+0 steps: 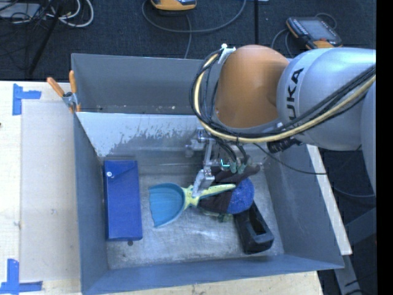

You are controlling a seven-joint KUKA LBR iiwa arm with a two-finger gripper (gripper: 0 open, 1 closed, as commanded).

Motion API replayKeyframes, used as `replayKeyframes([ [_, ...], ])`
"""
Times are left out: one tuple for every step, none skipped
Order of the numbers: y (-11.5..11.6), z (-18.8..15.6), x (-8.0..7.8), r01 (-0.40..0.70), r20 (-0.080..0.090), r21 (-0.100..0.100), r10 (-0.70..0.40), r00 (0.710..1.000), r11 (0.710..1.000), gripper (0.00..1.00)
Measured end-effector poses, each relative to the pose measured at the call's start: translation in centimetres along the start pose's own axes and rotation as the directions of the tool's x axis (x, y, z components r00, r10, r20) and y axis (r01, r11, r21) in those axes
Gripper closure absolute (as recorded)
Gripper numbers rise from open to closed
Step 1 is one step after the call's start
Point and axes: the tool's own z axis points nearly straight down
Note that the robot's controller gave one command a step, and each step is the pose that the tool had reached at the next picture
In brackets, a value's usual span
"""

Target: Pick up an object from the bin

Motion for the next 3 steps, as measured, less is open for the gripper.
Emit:
replayKeyframes([
  [-0.1, -0.5, -0.2, -0.004, 0.008, 0.0, 0.004, 1.0, 1.0, 1.0],
  [-0.1, -0.5, -0.2, -0.005, 0.008, -0.001, 0.005, 1.0, 1.0, 1.0],
  [1.1, 1.8, -0.5, -0.031, 0.009, -0.001, 0.031, 0.999, 1.0, 1.0],
])
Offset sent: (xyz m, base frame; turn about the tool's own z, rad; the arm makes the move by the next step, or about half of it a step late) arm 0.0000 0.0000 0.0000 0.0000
